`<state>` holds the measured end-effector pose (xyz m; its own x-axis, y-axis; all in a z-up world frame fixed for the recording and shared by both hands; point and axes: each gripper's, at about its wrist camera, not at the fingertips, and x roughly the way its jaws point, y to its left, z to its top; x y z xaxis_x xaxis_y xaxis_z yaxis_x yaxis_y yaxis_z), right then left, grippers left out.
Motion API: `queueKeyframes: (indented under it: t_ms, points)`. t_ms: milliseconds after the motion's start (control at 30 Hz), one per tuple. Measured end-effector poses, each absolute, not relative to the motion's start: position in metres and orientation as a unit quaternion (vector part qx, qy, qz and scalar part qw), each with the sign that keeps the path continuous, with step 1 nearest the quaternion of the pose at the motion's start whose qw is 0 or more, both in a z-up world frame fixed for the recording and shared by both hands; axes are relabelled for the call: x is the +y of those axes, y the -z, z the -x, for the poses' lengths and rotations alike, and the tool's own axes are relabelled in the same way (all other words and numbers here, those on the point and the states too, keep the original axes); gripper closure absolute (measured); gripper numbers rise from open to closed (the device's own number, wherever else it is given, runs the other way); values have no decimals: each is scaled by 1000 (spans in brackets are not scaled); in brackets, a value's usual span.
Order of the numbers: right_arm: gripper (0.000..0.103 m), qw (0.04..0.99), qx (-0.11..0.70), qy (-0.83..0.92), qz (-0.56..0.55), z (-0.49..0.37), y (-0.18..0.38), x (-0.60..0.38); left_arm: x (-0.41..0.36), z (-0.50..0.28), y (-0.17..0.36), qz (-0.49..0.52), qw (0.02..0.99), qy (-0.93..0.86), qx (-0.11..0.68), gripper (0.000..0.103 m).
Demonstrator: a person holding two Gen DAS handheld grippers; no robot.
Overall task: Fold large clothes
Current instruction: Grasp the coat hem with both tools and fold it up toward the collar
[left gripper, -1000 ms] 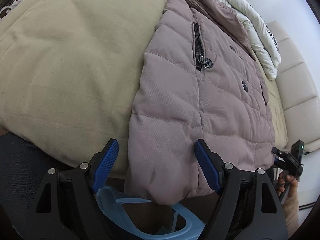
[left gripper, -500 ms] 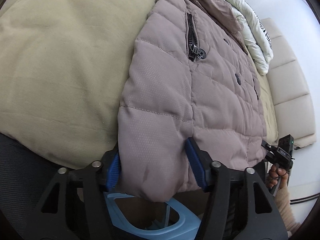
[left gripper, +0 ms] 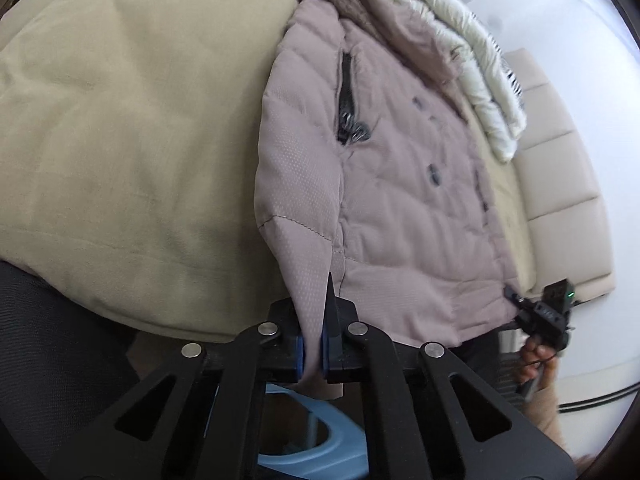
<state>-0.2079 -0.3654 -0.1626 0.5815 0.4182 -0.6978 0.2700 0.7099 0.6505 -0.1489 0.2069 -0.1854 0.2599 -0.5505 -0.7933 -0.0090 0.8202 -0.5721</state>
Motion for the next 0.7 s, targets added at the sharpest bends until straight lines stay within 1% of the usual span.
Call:
queueKeyframes:
  t_ms: [133,200,333,533,700]
  points:
    - [94,824,411,-70,-383,196,124,-363,213,137,156,296,754,201,551,100]
    - [94,833,388,-79,-386,184,104,-365,219,123,140,342,750,214,525,100]
    - [94,850,345,-90,-387,144,65,-374,222,80,100,382,758,236,474,100]
    - [94,887,296,-77,-345,54,8,-394,215,-17,49,391,782,256,413,100]
    - [94,903,281,-42,-322,-42,-12,-412,192,-112,32,377,802,246,393,100]
